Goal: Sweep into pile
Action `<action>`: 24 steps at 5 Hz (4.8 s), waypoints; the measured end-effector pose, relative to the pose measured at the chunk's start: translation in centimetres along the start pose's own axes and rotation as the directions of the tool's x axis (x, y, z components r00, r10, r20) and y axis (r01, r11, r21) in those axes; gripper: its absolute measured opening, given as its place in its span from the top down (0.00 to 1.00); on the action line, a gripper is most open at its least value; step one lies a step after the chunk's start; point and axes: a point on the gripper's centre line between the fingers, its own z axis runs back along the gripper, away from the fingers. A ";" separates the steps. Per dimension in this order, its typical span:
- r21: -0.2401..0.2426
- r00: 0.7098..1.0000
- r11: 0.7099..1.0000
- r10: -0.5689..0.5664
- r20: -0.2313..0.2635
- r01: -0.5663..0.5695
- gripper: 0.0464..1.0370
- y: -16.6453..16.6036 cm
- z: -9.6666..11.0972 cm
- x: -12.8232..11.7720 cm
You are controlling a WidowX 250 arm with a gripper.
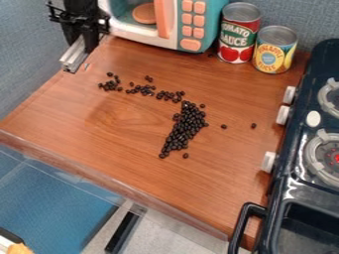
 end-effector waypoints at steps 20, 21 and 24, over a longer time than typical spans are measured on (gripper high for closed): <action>0.021 0.929 0.932 -0.358 -0.090 0.361 0.67 -14.4 -4.4 -1.4; 0.001 0.929 0.933 -0.359 -0.094 0.361 0.67 -15.1 -4.3 -1.6; -0.102 0.912 0.916 -0.397 -0.106 0.387 0.67 -19.5 -3.3 -2.9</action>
